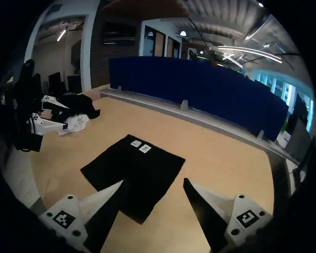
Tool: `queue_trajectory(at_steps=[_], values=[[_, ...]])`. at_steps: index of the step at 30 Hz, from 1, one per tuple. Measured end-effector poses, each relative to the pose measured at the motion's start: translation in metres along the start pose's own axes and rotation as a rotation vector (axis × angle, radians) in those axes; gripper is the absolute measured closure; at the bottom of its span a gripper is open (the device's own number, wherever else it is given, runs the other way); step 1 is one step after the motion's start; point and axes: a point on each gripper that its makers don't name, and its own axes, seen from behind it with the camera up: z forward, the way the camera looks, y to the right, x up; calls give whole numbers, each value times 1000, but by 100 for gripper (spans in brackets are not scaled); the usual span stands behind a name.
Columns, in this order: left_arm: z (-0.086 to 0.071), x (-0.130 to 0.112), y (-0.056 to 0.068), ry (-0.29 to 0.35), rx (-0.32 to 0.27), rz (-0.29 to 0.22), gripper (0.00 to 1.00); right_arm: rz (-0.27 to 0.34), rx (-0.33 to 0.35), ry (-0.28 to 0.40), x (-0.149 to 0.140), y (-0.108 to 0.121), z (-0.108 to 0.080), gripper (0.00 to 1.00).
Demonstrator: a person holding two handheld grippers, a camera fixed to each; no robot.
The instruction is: Fold towel
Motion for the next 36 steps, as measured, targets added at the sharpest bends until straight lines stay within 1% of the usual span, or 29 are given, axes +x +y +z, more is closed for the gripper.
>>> queue_trajectory(at_steps=[3,8,15,21,27,32,36], values=[[8,-11,4,-12,-15,5,3,2,5,-13,-9,-2,6,0],[24,-36,14,-47,-49,11,3,5,6,-40,-30,-3,20,0],[50,-81,30,-118,-93,18,3,13,24,-101,-70,-10,42,0],[67,-118,39,-184,-123,23,2,15,39,-159,-106,-18,59,0],[73,-144,49,-245,-161,38,3,18,54,-196,-131,-27,67,0],[74,-154,56,-273,-179,37,3,8,58,-231,-150,-31,69,0],[72,-161,61,-297,-191,33,3,-1,61,-251,-160,-33,69,0]])
